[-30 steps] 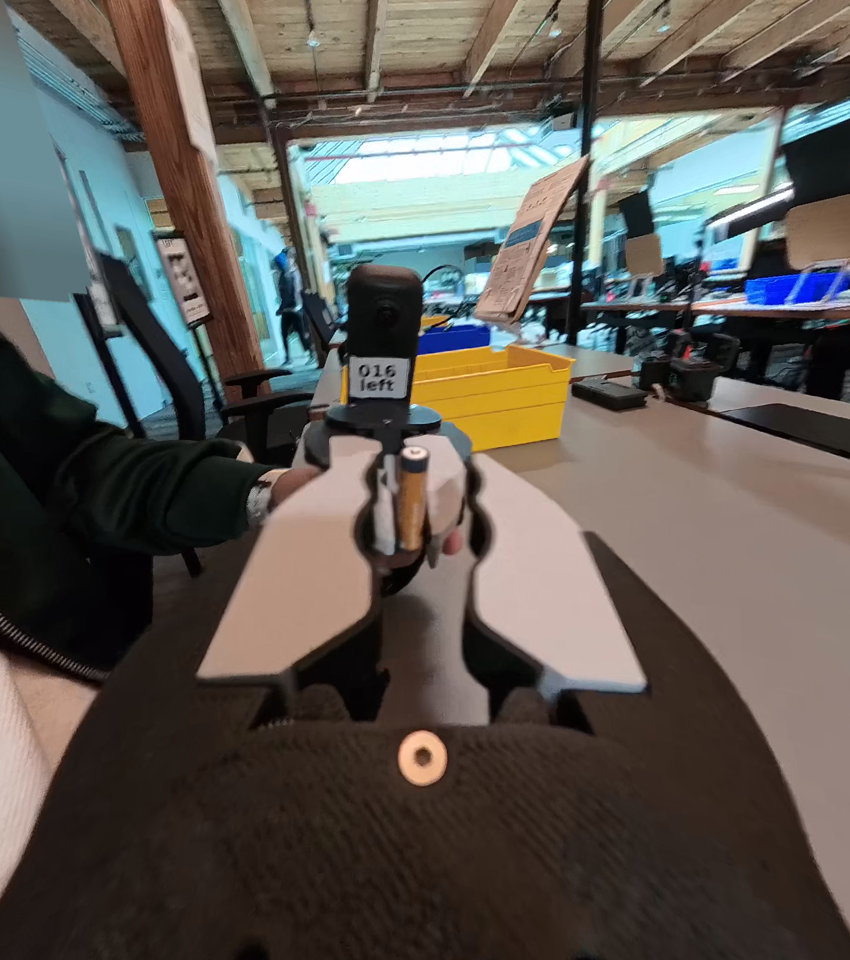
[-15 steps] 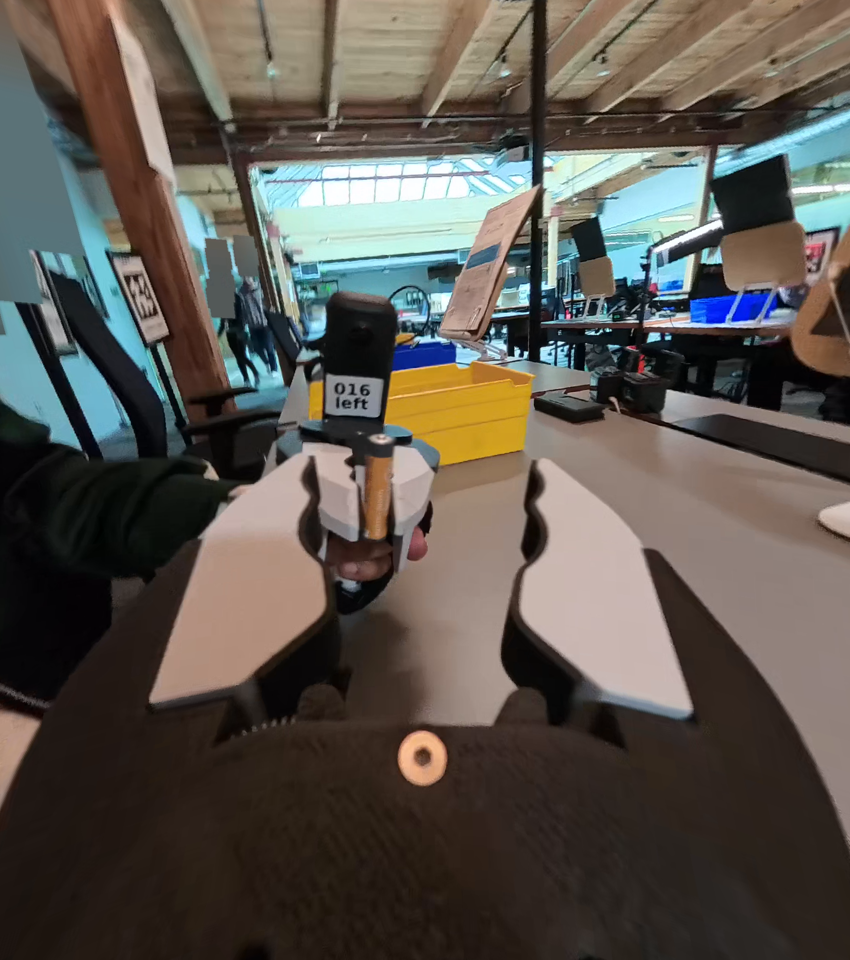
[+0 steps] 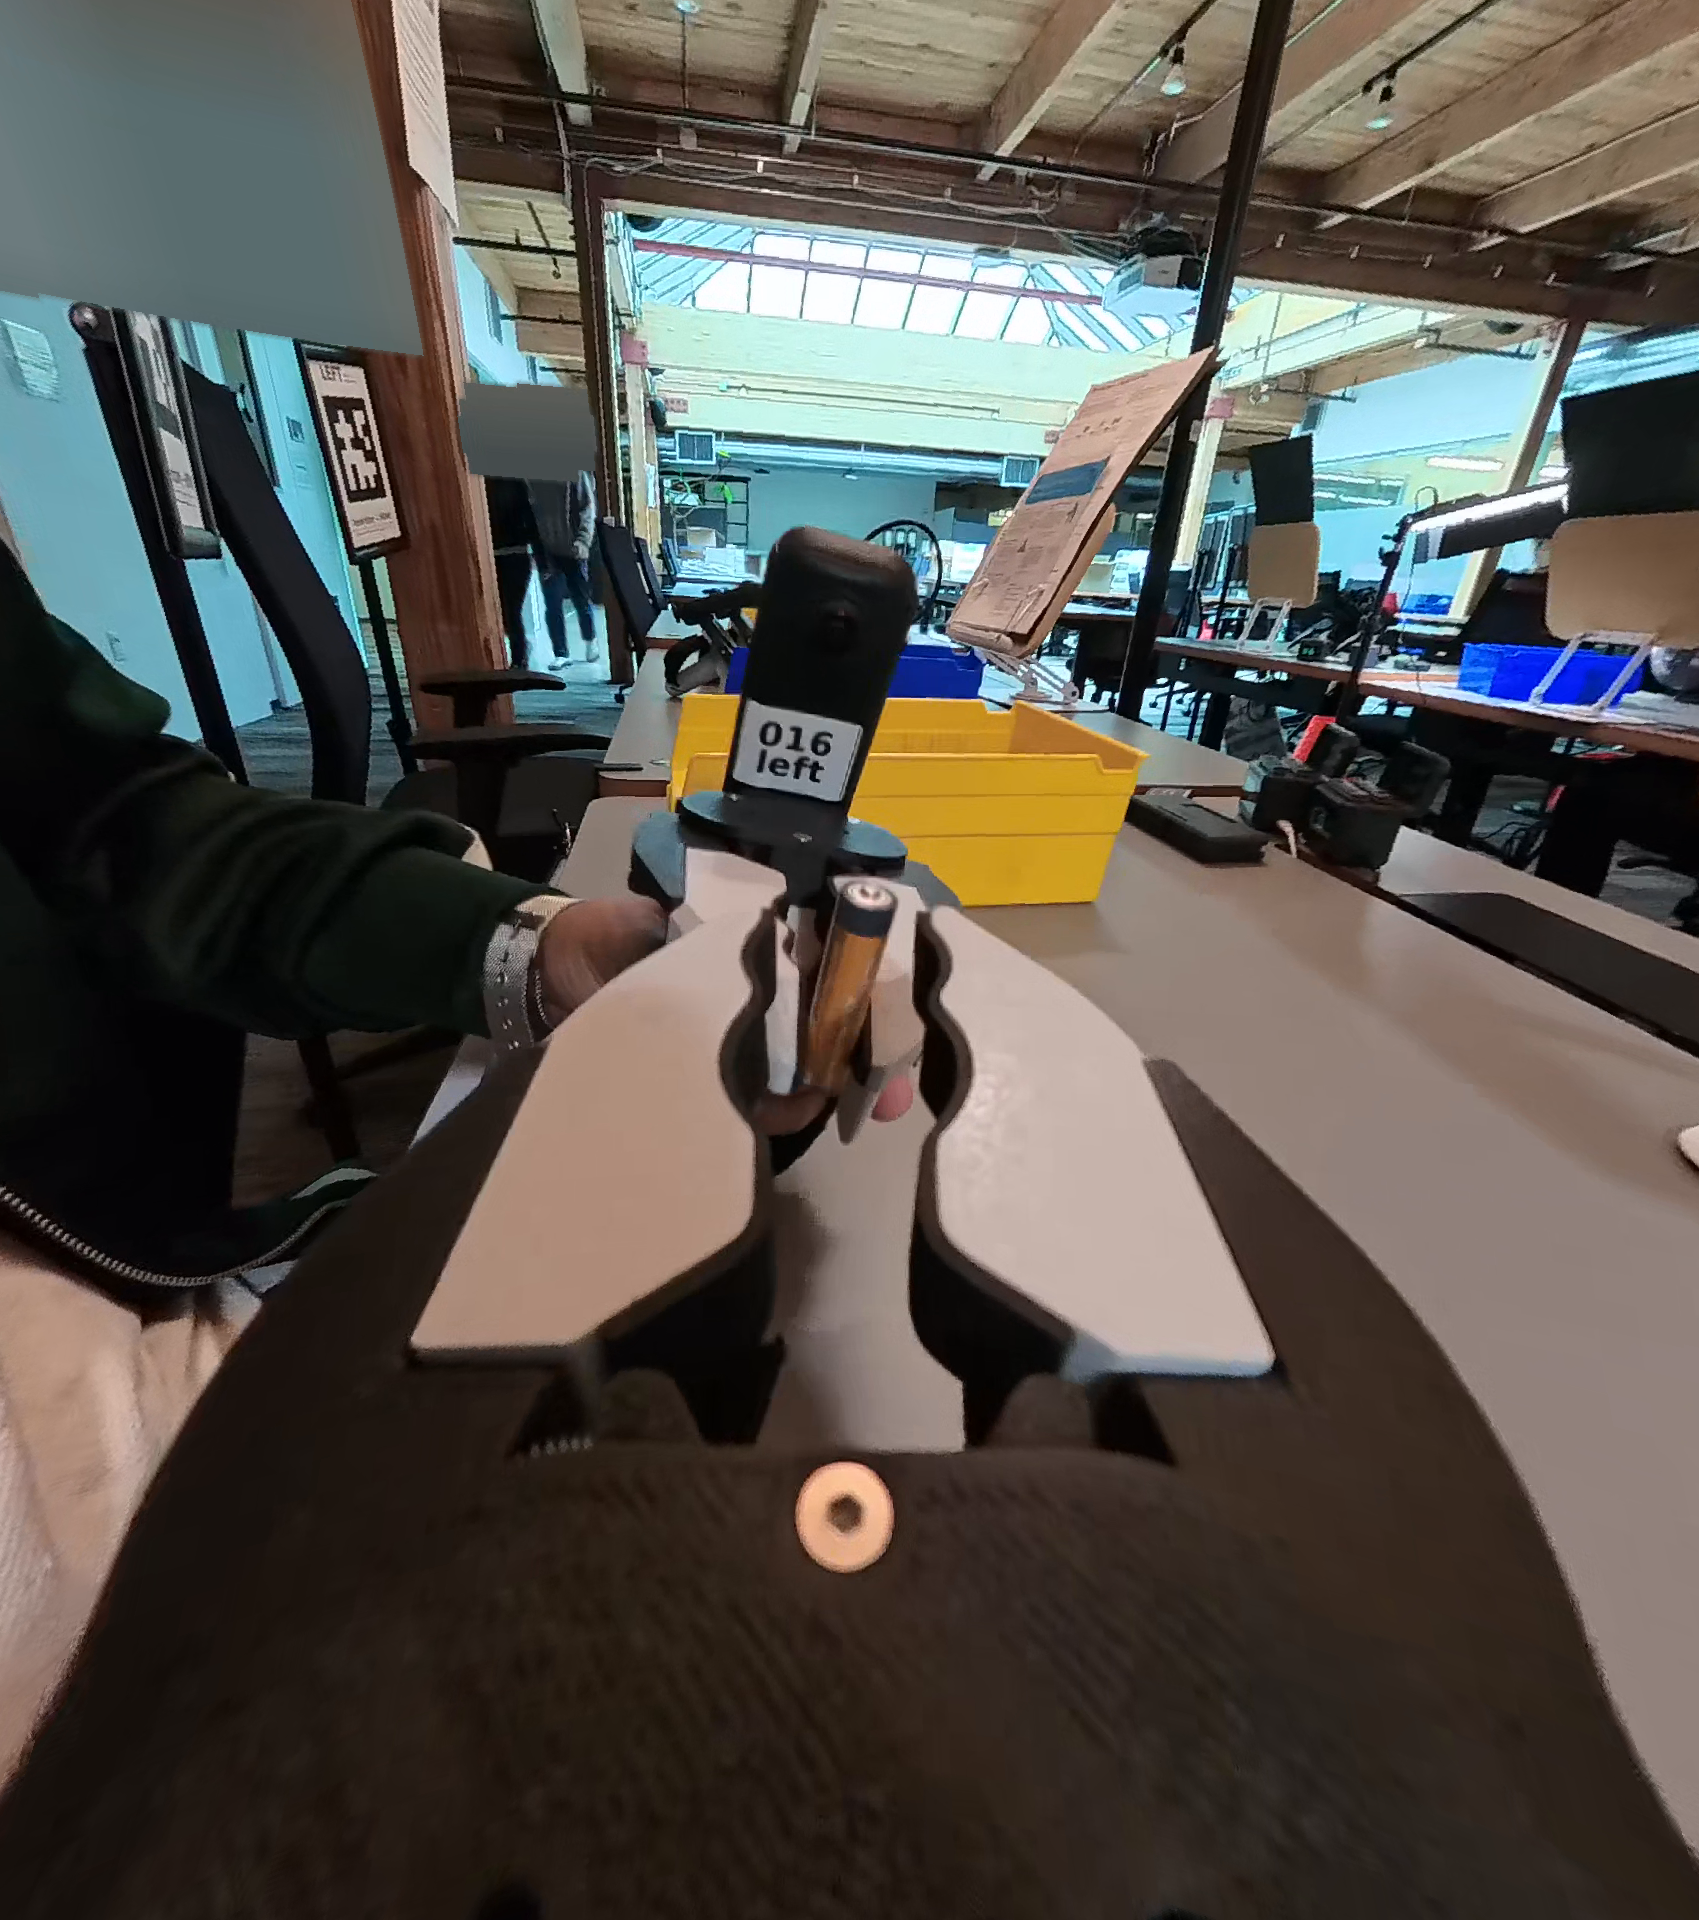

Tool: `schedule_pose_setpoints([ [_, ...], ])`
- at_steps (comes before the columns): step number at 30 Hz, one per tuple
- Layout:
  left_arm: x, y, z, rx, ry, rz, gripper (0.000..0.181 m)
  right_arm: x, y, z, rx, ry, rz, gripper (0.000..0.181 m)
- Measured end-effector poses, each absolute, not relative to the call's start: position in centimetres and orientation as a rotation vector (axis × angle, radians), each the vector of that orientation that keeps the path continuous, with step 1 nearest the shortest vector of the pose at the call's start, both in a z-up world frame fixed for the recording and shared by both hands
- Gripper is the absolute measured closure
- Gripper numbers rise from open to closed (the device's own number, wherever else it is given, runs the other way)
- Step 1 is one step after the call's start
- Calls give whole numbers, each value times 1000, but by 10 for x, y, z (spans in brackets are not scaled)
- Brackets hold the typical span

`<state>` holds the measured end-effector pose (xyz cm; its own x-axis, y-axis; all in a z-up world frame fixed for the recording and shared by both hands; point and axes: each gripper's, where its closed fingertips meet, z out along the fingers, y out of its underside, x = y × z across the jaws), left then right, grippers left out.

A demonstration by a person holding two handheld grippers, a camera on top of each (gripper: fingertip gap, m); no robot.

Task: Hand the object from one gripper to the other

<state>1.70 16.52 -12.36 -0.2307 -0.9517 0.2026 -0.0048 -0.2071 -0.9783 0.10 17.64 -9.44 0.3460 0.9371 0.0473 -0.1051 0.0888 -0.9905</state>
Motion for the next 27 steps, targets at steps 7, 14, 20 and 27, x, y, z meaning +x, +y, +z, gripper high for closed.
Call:
schedule_pose_setpoints([
  [7,18,164,-127,-1236,1281,-1531,170,13,179,-83,-1198,-840,952,168],
  [14,18,164,-130,-1240,1297,-1510,170,11,177,-86,-1221,-855,977,177],
  [20,19,164,-132,-1242,1319,-1473,170,10,177,-90,-1250,-859,1001,178],
  [27,20,165,-137,-1244,1354,-1414,170,8,177,-95,-1290,-867,1042,181],
])
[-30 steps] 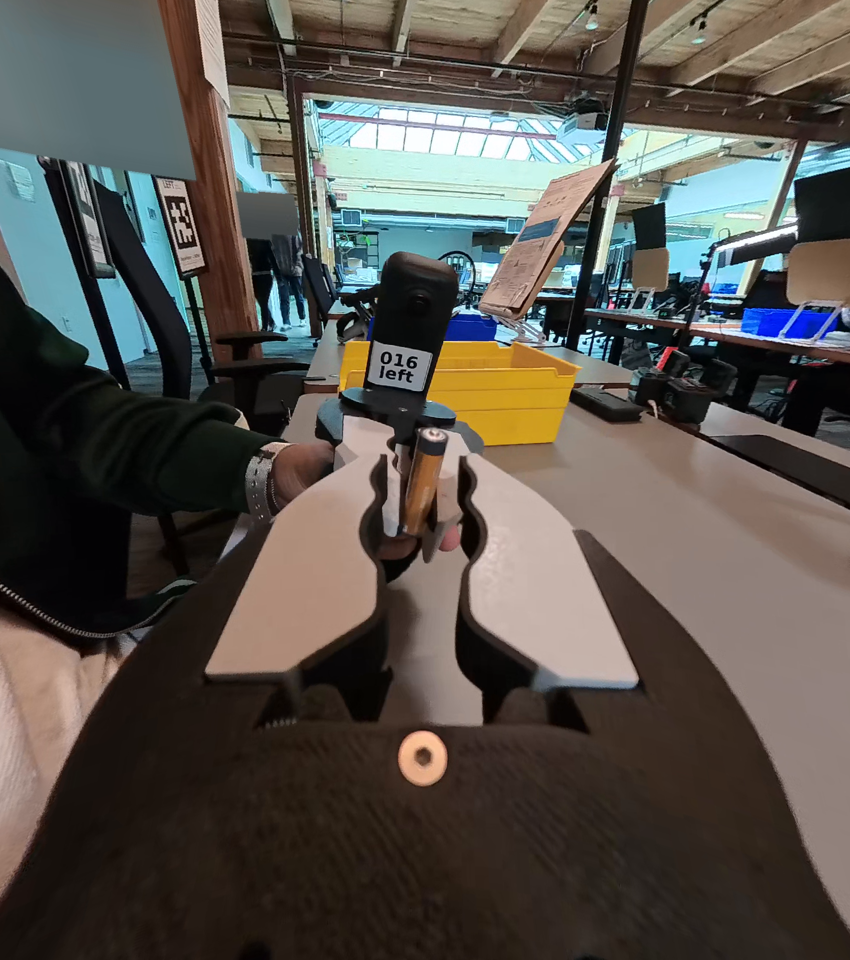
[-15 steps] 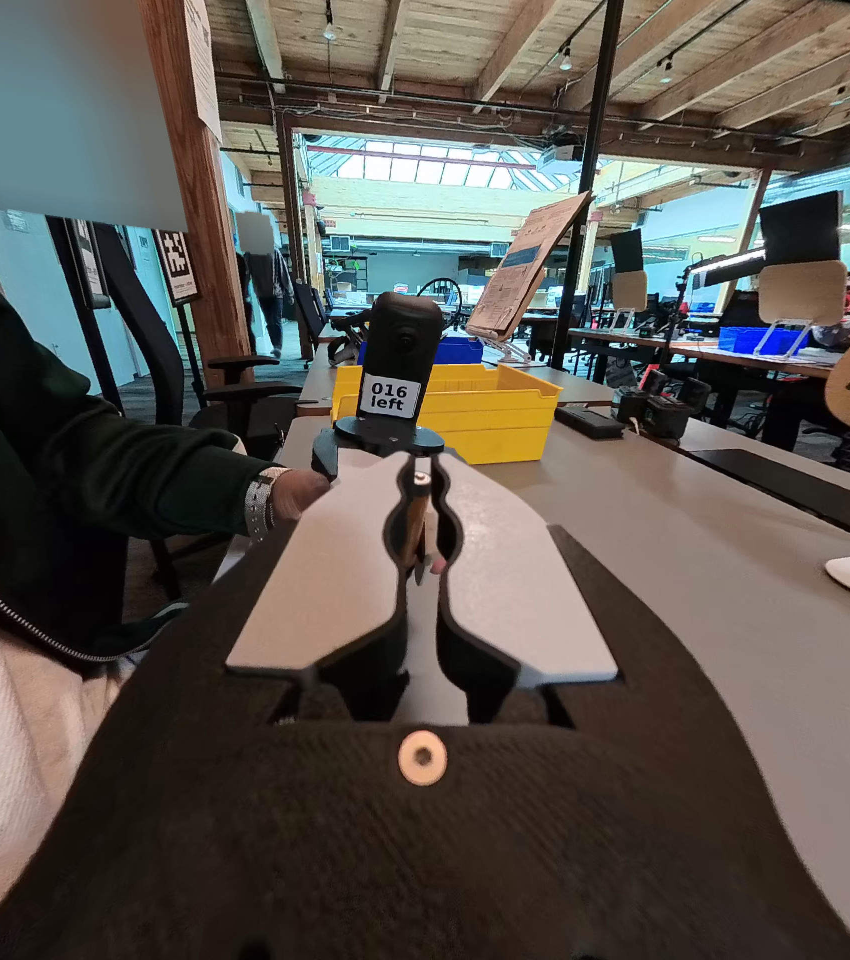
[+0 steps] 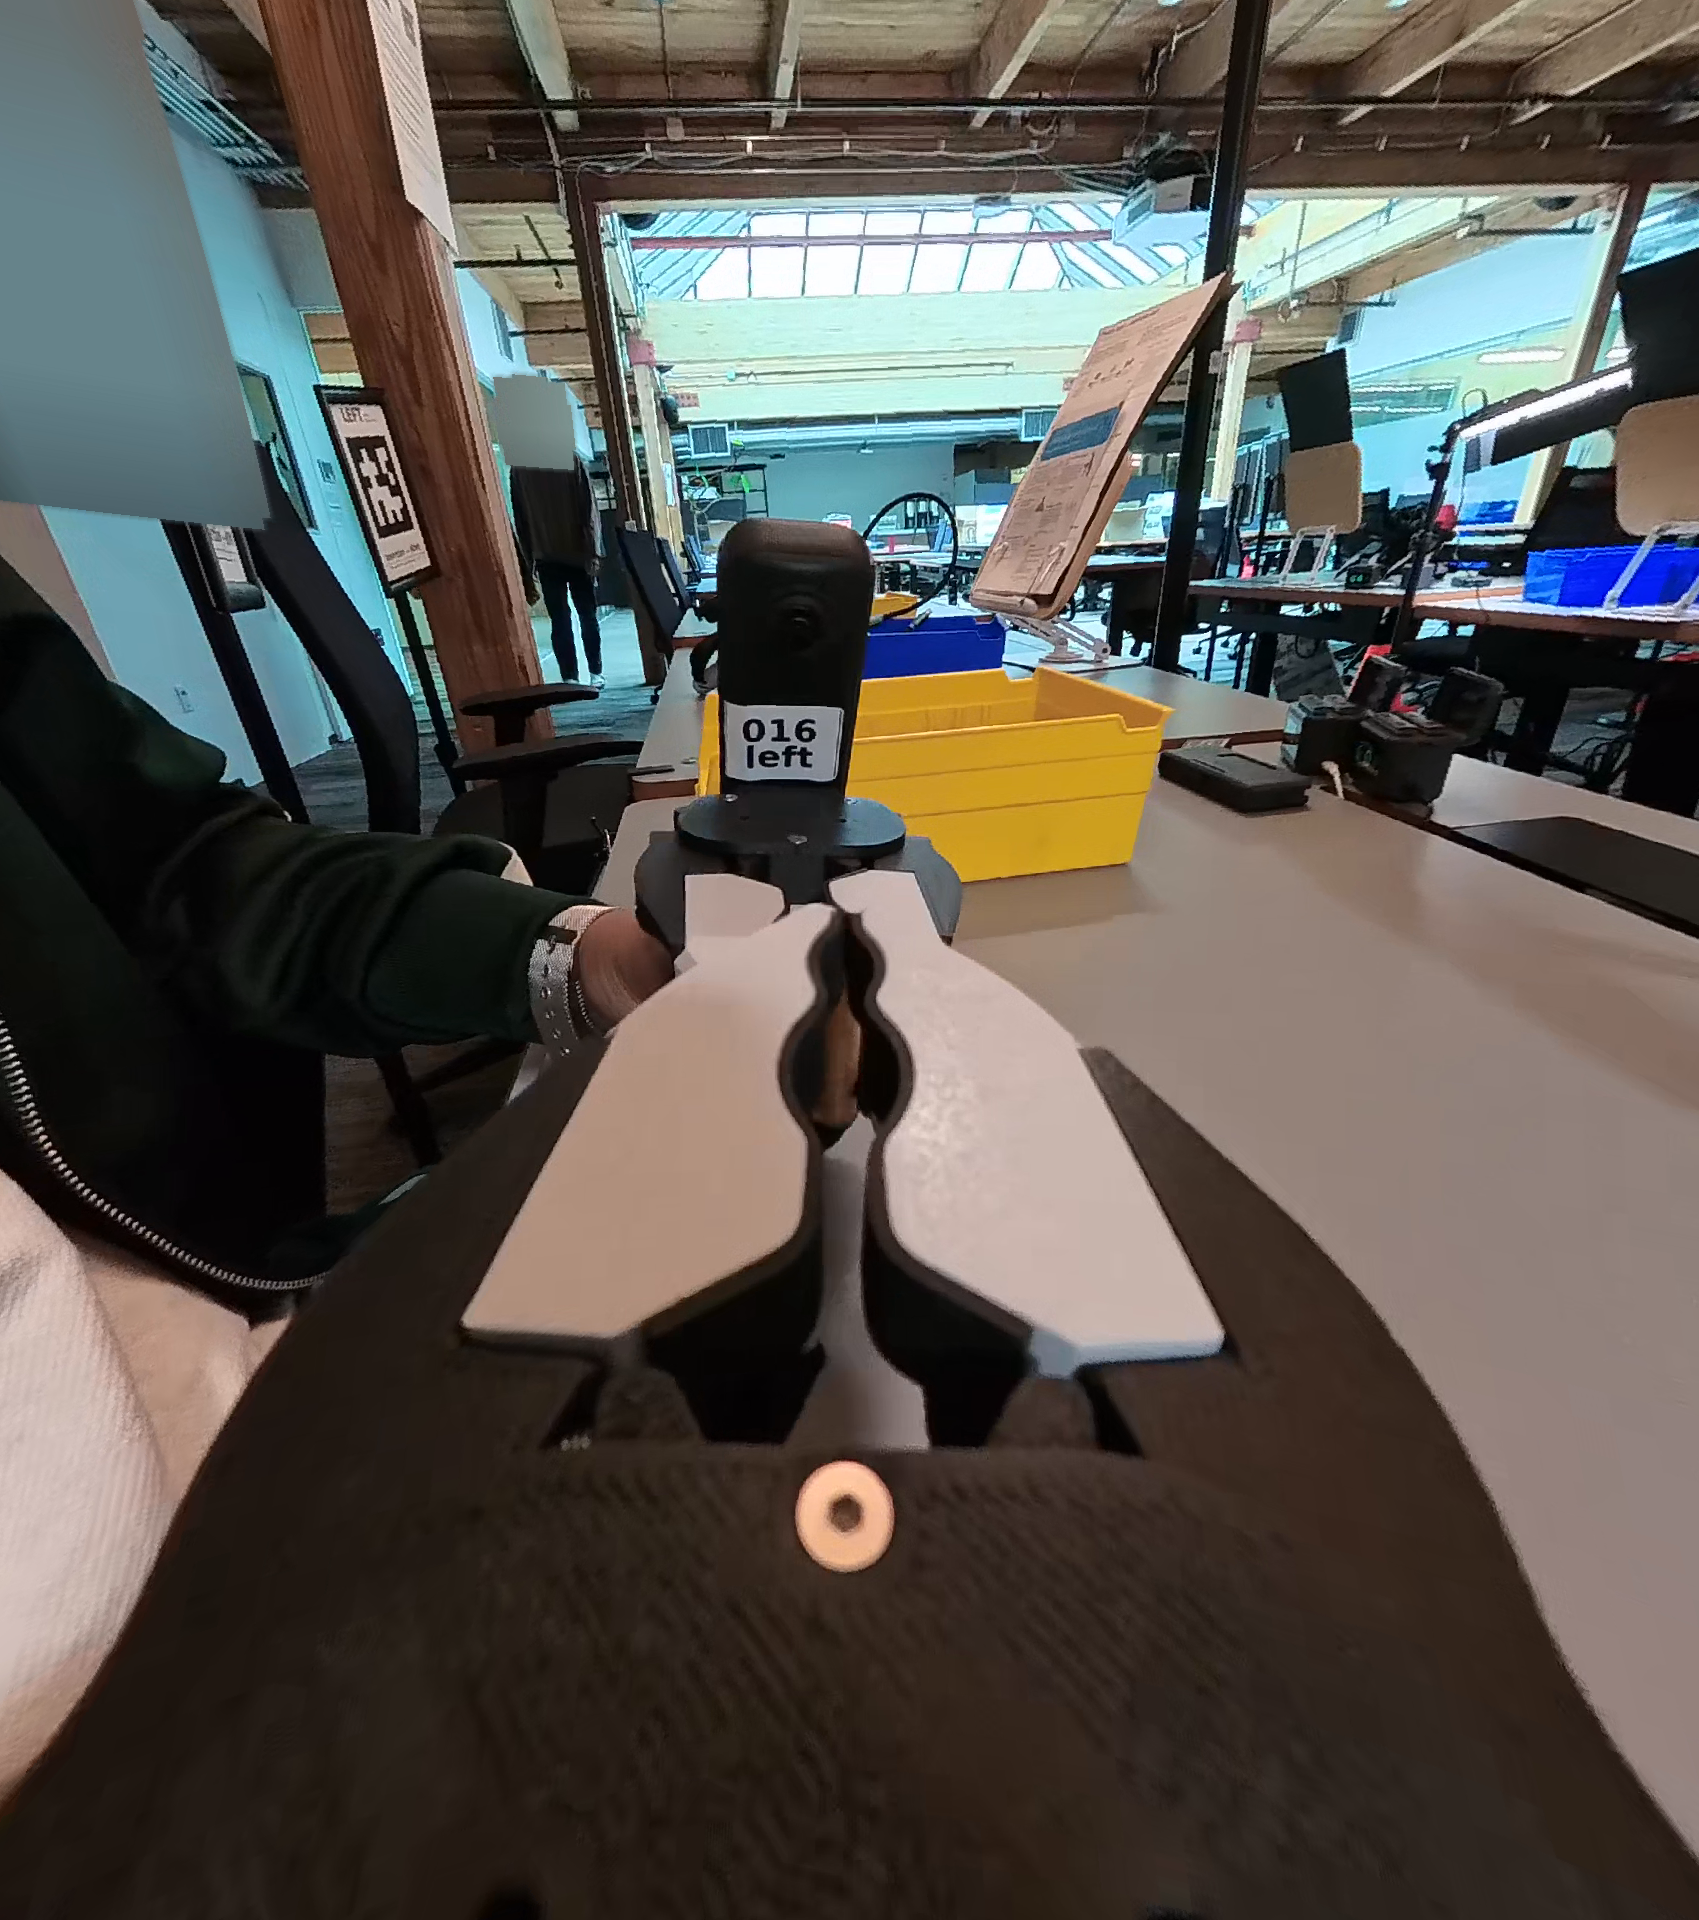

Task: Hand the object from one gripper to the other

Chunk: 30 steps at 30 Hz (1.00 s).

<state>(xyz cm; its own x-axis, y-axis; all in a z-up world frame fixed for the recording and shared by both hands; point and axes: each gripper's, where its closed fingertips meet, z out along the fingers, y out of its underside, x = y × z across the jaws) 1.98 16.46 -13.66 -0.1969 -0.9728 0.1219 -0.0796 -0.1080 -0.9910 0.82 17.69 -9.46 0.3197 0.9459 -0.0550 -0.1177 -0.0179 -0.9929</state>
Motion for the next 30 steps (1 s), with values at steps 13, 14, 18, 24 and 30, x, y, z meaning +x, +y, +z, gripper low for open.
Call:
schedule_pose_setpoints([
  [13,22,163,-137,-1246,1354,-1417,170,7,175,-92,-1296,-866,1059,181],
  [14,22,163,-137,-1246,1354,-1420,170,8,175,-91,-1296,-862,1062,181],
  [18,22,162,-137,-1242,1362,-1411,170,9,176,-91,-1296,-855,1063,181],
  [24,19,167,-132,-1249,1318,-1439,170,19,181,-88,-1261,-836,1018,181],
  [30,11,177,-126,-1264,1251,-1475,170,24,184,-100,-1280,-937,906,158],
])
